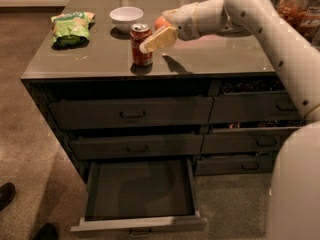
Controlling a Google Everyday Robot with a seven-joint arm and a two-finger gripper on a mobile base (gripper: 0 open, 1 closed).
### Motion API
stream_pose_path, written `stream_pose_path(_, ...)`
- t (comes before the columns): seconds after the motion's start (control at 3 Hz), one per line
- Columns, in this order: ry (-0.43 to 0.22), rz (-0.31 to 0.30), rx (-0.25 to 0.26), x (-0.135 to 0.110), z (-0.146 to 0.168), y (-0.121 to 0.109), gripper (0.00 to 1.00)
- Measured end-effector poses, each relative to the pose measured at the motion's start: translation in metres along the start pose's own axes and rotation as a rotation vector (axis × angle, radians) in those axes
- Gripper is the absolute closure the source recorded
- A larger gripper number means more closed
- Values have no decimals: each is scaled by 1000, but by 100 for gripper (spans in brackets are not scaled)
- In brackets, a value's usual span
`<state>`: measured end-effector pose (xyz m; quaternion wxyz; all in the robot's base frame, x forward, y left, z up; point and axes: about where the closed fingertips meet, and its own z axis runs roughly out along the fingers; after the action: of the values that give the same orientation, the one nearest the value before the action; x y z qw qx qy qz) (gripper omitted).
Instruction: Place coke can into bottom drawer
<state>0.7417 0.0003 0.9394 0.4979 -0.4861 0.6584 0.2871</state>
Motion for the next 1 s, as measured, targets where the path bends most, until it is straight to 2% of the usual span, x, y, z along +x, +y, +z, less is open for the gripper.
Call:
stream_pose_path(0.67,42,-33,-173,1,38,26,0)
stream_pose_path(1.0,54,-51,-247,-1,55,37,14)
